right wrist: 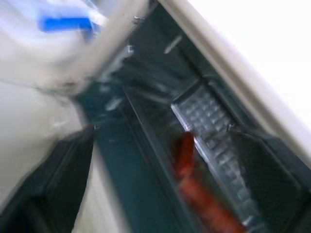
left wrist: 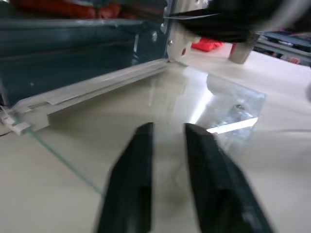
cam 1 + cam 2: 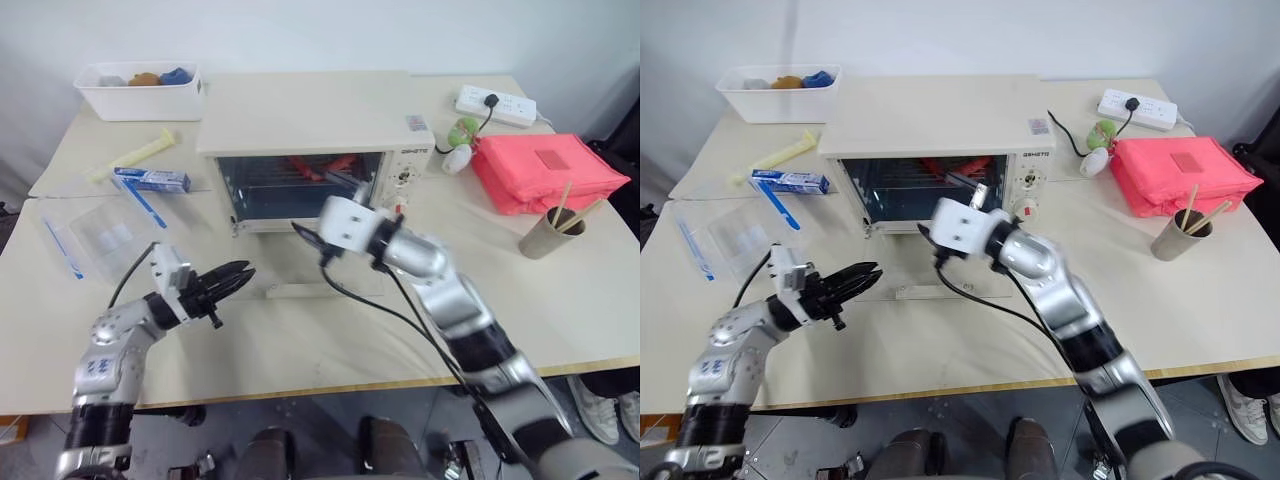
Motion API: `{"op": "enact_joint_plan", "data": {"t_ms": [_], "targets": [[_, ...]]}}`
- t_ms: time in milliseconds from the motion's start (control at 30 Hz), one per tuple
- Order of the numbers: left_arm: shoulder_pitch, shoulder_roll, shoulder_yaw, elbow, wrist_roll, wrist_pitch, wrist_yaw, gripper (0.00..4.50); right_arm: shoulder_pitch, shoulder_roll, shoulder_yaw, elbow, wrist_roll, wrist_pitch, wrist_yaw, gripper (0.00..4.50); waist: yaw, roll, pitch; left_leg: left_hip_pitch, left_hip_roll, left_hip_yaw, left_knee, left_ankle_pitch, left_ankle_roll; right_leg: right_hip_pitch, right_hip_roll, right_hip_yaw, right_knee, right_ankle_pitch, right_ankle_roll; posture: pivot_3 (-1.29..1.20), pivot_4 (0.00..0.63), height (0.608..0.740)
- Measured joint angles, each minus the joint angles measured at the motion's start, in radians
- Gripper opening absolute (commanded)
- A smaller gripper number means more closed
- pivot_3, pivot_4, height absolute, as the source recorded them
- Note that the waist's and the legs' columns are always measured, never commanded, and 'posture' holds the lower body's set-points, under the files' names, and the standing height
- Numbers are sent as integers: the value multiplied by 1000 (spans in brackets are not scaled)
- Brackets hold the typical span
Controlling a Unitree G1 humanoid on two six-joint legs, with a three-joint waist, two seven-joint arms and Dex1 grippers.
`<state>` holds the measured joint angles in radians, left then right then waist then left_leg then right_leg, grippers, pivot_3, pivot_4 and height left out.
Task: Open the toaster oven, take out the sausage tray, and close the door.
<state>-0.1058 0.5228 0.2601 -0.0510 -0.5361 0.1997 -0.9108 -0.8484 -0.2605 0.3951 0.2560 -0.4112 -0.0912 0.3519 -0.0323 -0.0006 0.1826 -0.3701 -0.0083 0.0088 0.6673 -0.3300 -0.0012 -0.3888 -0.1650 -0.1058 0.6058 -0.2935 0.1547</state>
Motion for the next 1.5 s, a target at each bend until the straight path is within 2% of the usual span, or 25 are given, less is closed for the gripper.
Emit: {"op": "enact_joint_plan", "data": {"t_ms": [200,267,300,400,467,533,733,767,1133,1500], "targets": [[69,1,46,-65,-19,6,36,3895,-140,53,72,318,-174,4,-191,4500,-1,0,0,-2,0,1,0,0,0,-2,0,0,1,0,-1,0,150,740],[69,-4,48,-68,-19,3,46,3895,-175,64,83,381,-203,-1,-222,4500,-5,0,0,-2,1,2,0,0,0,-3,0,0,1,0,-1,0,150,740],[69,-7,48,-68,-19,1,49,3919,-189,66,90,405,-214,-5,-234,4316,-7,0,0,-2,1,2,0,0,0,-3,0,0,1,0,-1,0,150,740],[69,-16,48,-70,-19,-6,58,3929,-224,78,114,478,-246,-24,-269,3598,-16,0,0,-2,1,2,0,0,-1,-3,0,0,1,0,-1,0,150,740],[69,-18,48,-71,-19,-11,61,3929,-235,87,124,514,-262,-37,-284,2792,-23,0,0,-2,1,2,-1,0,-1,-3,0,0,1,0,-1,0,150,740],[67,-18,47,-71,-19,-13,63,3929,-238,88,131,542,-276,-42,-297,2254,-26,0,0,-2,1,2,-1,0,-1,-3,0,0,1,0,-1,0,150,740],[30,-18,45,-58,-19,-19,66,3929,-245,88,158,569,-317,-86,-339,185,-26,0,0,-2,2,3,-1,0,-1,-3,0,0,1,0,-1,0,150,740],[20,-18,45,-57,-19,-20,66,3929,-245,87,167,570,-327,-88,-338,34,-27,0,0,-2,1,3,0,0,-1,-3,0,0,1,0,-1,0,150,740],[-209,-11,26,123,-17,-21,33,3929,-246,62,168,571,-357,-143,-355,34,-28,0,0,-3,2,3,-1,0,-1,-4,1,-1,1,0,-1,0,150,740],[-419,-9,-16,315,10,-52,-33,3929,-230,27,168,489,-356,-190,-283,34,-37,-1,0,-5,2,4,-2,0,-1,-6,1,-3,1,0,-1,0,150,740]]}}
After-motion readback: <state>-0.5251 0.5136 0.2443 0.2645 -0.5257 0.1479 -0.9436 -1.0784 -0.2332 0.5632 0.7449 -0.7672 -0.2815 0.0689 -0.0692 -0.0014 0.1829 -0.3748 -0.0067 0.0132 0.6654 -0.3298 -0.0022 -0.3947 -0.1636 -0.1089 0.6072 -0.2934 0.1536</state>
